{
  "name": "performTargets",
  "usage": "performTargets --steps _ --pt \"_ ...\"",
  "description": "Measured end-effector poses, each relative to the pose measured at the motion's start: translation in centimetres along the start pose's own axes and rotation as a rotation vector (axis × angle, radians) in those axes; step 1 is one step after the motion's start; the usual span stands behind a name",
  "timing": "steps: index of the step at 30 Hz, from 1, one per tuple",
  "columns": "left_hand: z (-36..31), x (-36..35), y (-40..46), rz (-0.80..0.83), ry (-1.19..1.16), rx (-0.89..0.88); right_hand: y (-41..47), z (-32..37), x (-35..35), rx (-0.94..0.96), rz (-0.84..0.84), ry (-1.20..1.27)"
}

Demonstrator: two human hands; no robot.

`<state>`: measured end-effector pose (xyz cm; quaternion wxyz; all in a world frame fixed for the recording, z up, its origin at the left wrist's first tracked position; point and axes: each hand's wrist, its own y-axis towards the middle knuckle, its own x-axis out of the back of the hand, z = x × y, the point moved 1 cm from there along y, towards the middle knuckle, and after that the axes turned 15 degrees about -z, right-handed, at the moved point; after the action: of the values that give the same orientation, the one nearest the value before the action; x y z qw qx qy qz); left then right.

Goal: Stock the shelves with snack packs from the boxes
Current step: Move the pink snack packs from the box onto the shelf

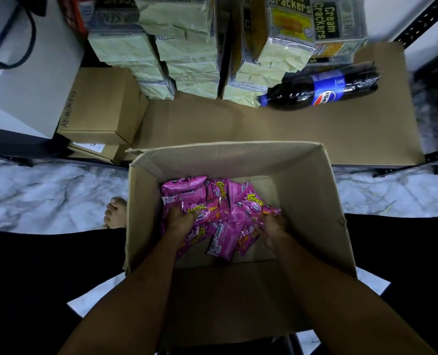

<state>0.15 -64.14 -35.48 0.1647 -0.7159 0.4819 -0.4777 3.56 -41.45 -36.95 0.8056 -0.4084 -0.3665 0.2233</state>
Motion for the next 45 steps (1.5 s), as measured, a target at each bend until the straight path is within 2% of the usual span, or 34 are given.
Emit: performTargets --steps 3,5,8,13,17,21,28,31,33,38,42,45 --pt "0.4 0.1 0.8 -0.015 0.047 -0.009 1.8 -0.3 -0.9 0.089 -0.096 -0.024" --pt "0.3 -0.5 1.0 0.011 0.021 -0.053 3.9 -0.8 -1.6 0.227 -0.103 -0.101" --pt "0.3 -0.7 0.8 0.071 -0.055 -0.103 3.8 -0.6 -1.7 0.310 -0.051 -0.179" --pt "0.7 0.0 0.3 0.122 0.076 -0.208 0.5 -0.8 -1.5 0.195 0.011 -0.217" --pt "-0.2 0.4 -1.4 0.175 -0.009 -0.163 -2.4 0.5 -1.3 0.213 0.114 -0.195" --pt "-1.4 0.8 -3.8 0.101 -0.105 -0.195 -4.5 1.0 -0.6 0.342 0.208 -0.129" --pt "-1.5 4.5 -6.3 -0.047 -0.166 -0.252 -8.6 2.3 2.0 0.579 0.089 -0.180" --pt "-0.5 6.3 -6.8 -0.053 -0.149 -0.293 -11.2 1.7 3.4 0.712 0.055 -0.259" --pt "-0.1 7.8 -9.5 -0.052 -0.141 -0.338 -12.3 0.6 4.4 0.788 0.090 -0.311" --pt "-1.1 9.2 -11.9 -0.015 -0.184 -0.512 -14.2 0.2 5.9 0.836 0.277 -0.218" --pt "-4.3 10.0 -11.8 0.014 -0.255 -0.531 -14.9 2.0 4.3 0.817 0.360 -0.119" --pt "-3.4 9.7 -10.7 0.042 -0.209 -0.505 -13.9 1.7 4.1 0.753 0.358 -0.119"
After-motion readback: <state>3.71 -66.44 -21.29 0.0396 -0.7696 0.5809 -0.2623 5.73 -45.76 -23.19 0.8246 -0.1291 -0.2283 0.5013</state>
